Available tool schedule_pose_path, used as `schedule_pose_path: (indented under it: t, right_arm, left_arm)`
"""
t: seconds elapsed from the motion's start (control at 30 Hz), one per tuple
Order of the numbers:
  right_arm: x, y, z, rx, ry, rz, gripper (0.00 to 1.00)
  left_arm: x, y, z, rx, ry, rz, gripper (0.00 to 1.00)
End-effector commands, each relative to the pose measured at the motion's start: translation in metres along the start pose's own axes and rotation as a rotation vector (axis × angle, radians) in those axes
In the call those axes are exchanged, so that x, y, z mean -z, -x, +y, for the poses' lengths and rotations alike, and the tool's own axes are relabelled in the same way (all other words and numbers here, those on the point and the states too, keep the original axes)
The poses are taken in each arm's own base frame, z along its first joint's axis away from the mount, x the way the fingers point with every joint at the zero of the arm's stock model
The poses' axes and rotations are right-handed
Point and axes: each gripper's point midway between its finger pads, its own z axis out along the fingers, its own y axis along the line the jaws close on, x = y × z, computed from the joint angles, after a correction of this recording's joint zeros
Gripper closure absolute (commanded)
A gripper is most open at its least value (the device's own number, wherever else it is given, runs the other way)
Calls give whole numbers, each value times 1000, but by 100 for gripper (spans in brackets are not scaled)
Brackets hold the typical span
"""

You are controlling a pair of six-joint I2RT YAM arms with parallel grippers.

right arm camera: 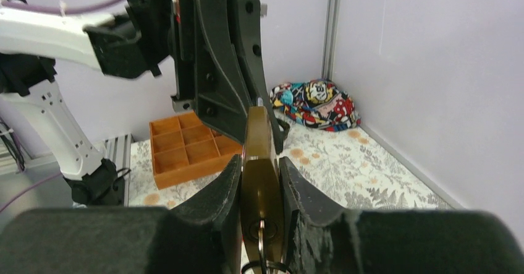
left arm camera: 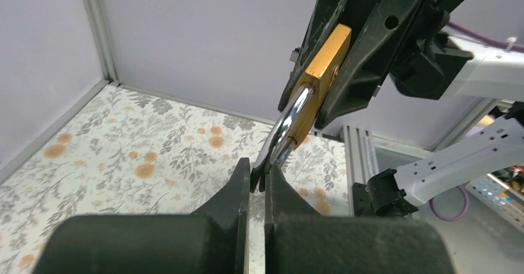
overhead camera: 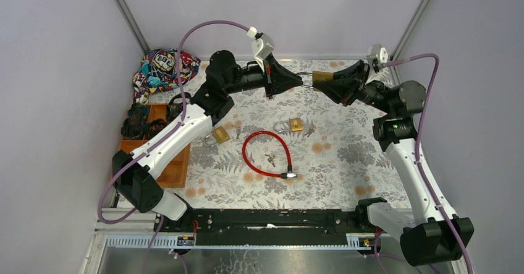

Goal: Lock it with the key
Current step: Lock the lock.

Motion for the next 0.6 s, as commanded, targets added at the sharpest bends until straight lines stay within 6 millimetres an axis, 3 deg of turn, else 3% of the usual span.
schedule_pose_path:
  t: [0.0, 0.23, 0.37, 0.47, 0.57]
  right_arm:
    - [-1, -102, 4, -314, 63, 279, 100]
    - [-18, -87, 7, -319, 92, 201, 100]
    - [-26, -43, 14, -334, 121, 8, 100]
    - [-32, -21, 13, -365, 135, -77, 100]
    - [-34, -28, 4, -373, 103, -74, 100]
  left_arm:
    - [-16, 48, -96, -250, -335, -44, 100]
    - [-21, 26, -99, -184, -320, 18, 100]
    - [-19, -12, -104, -49, -324, 81, 100]
    - [-21, -24, -119, -34, -358, 69, 100]
    - [-29, -22, -133, -20, -402, 43, 100]
